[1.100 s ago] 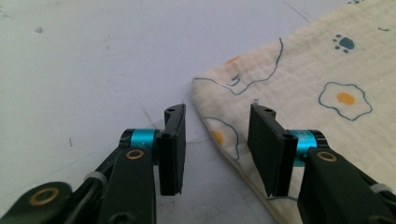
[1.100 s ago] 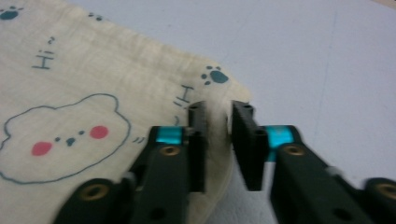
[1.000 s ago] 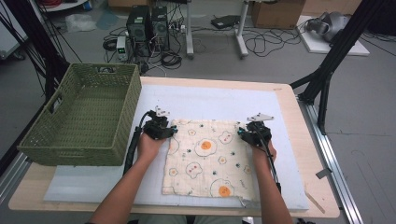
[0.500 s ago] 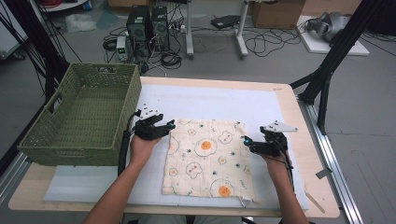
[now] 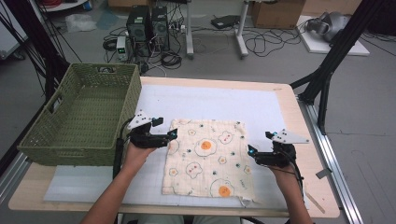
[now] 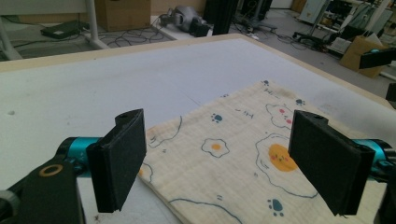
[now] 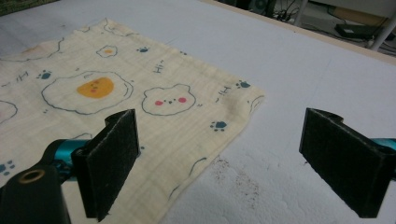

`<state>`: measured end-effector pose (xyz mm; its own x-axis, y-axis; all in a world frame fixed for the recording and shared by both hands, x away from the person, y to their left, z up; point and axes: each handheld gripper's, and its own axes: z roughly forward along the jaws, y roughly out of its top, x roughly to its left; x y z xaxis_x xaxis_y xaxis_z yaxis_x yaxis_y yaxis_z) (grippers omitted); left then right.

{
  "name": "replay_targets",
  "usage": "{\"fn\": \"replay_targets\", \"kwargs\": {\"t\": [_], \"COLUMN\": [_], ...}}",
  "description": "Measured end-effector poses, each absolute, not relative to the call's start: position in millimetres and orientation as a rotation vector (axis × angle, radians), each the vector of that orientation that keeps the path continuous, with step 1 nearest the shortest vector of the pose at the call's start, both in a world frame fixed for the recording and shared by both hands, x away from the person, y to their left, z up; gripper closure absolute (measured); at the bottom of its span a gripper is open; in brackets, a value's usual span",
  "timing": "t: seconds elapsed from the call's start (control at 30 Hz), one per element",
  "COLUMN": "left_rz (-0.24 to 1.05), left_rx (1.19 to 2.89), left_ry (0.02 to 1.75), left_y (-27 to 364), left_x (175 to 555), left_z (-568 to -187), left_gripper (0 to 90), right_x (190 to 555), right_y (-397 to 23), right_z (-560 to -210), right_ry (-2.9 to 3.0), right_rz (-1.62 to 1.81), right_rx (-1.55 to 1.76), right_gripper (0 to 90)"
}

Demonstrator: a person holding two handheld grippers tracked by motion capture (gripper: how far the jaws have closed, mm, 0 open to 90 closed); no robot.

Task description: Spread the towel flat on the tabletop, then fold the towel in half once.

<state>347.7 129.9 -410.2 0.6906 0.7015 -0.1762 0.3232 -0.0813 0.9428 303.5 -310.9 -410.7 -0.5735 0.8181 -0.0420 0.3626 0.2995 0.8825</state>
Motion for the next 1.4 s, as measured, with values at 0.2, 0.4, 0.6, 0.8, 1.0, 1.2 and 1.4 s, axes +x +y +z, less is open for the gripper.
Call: {"fn": "replay_targets", "kwargs": {"t": [0.2, 0.4, 0.6, 0.8, 1.0, 1.2, 1.4], "left_rz": [0.387, 0.377, 0.369, 0.384, 0.408, 0.433, 0.422], "left_rx": [1.690, 1.690, 1.717, 1.753, 1.752, 1.787, 1.806], "left_ry": [0.857, 0.874, 0.900, 0.950, 0.975, 0.992, 1.008], "left_y": [132.7, 133.7, 131.0, 128.2, 121.1, 109.3, 104.5], "left_x": [346.2, 348.3, 354.7, 365.4, 376.0, 388.6, 400.3], "left_z": [-409.3, -409.8, -409.6, -408.9, -406.3, -401.5, -399.8], "left_gripper": [19.6, 19.0, 18.2, 18.4, 21.1, 24.8, 28.8], "right_x": [303.4, 305.8, 307.9, 307.8, 308.2, 308.4, 310.7], "right_y": [-308.9, -310.2, -308.5, -309.4, -308.2, -309.9, -310.8], "right_z": [-409.7, -410.0, -411.5, -411.3, -412.7, -412.7, -413.8], "right_ry": [2.085, 2.076, 2.083, 2.082, 2.112, 2.117, 2.126], "right_rz": [1.223, 1.235, 1.236, 1.242, 1.236, 1.255, 1.259], "right_rx": [1.049, 1.064, 1.071, 1.062, 1.057, 1.063, 1.064], "right_gripper": [11.3, 11.3, 11.3, 11.3, 11.3, 11.3, 11.3]}}
